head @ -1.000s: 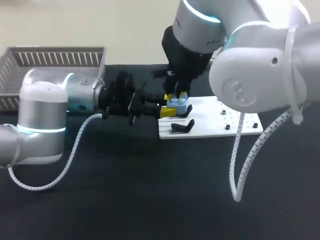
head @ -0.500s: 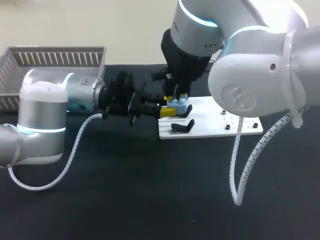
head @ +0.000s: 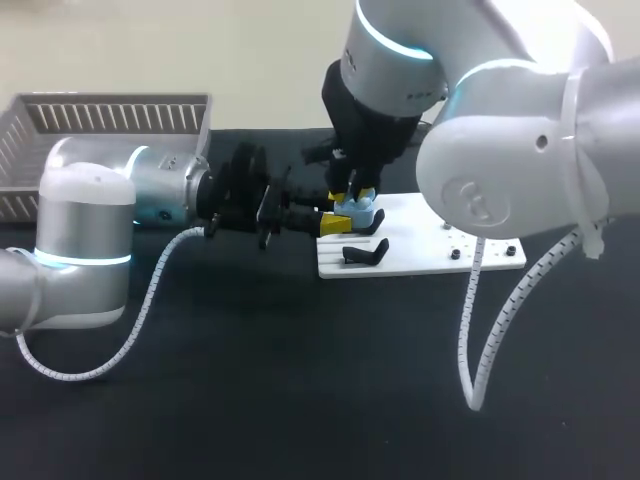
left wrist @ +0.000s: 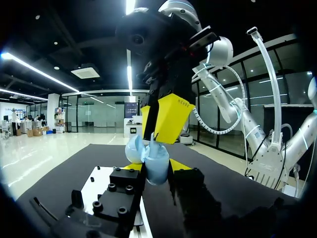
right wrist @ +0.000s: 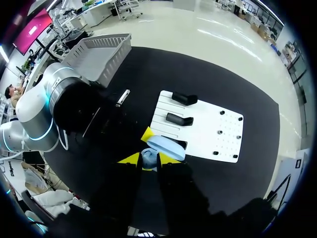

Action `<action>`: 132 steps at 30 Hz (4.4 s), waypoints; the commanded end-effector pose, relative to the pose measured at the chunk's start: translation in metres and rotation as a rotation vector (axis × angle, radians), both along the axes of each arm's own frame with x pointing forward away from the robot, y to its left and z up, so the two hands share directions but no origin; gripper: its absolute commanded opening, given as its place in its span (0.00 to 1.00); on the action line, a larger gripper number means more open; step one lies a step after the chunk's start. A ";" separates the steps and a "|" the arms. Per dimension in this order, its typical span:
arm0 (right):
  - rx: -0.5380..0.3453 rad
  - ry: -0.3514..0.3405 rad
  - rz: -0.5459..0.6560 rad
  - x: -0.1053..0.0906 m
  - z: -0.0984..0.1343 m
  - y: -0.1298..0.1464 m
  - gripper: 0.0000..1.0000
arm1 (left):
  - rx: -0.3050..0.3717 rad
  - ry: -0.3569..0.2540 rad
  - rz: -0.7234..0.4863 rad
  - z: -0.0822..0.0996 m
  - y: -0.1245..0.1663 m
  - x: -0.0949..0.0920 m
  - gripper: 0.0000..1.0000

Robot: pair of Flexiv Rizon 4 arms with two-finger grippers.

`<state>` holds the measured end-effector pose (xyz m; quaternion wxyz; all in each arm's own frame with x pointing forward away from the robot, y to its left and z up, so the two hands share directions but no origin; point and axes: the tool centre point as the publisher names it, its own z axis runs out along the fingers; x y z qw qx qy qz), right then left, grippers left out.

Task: Pick up each earbud case from the left stands, insert the matching earbuds, close the lid, and place the case in the box.

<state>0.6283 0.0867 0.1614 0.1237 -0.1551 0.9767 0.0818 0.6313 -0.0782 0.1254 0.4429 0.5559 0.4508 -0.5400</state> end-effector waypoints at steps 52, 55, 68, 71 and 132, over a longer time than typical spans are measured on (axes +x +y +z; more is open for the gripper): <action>0.130 0.072 -0.427 0.095 -0.016 -0.072 1.00 | -0.003 -0.003 0.002 -0.001 0.000 -0.001 0.00; 0.099 0.102 -0.432 0.090 -0.021 -0.075 1.00 | -0.003 -0.003 0.002 -0.001 0.000 -0.001 0.00; 0.051 0.178 -0.420 0.059 -0.035 -0.076 1.00 | -0.003 -0.003 0.002 -0.001 0.000 -0.001 0.00; 0.045 0.185 -0.414 0.052 -0.036 -0.075 1.00 | -0.003 -0.003 0.002 -0.001 0.000 -0.001 0.00; 0.402 -0.121 -0.306 -0.038 0.048 -0.135 1.00 | 0.256 -0.050 0.616 0.082 0.137 -0.009 0.00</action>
